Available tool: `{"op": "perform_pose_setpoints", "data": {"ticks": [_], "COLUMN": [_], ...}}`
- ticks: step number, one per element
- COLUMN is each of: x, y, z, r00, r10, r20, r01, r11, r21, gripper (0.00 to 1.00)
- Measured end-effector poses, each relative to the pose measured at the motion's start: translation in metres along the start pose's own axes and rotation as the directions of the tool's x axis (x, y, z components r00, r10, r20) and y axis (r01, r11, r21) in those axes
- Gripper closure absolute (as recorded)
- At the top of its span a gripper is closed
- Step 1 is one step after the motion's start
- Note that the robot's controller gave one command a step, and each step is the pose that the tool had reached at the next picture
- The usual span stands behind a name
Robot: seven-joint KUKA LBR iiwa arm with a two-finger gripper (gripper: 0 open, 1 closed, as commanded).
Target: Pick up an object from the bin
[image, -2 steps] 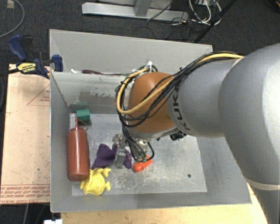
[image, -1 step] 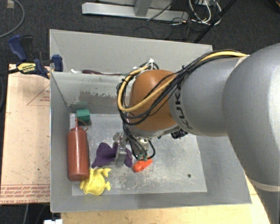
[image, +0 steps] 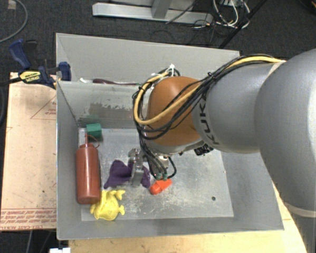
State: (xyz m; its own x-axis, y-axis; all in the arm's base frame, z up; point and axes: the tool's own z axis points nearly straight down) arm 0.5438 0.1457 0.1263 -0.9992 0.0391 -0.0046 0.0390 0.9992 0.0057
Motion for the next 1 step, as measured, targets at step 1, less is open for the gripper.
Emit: {"op": "perform_pose_setpoints", "data": {"ticks": [1], "x": [-0.0002], "y": [0.0], "z": [-0.0056], "r00": [1.0], "r10": [0.0], "r20": [0.001], "r01": [0.0], "r11": [1.0], "r21": [0.0], "gripper": [1.0]}}
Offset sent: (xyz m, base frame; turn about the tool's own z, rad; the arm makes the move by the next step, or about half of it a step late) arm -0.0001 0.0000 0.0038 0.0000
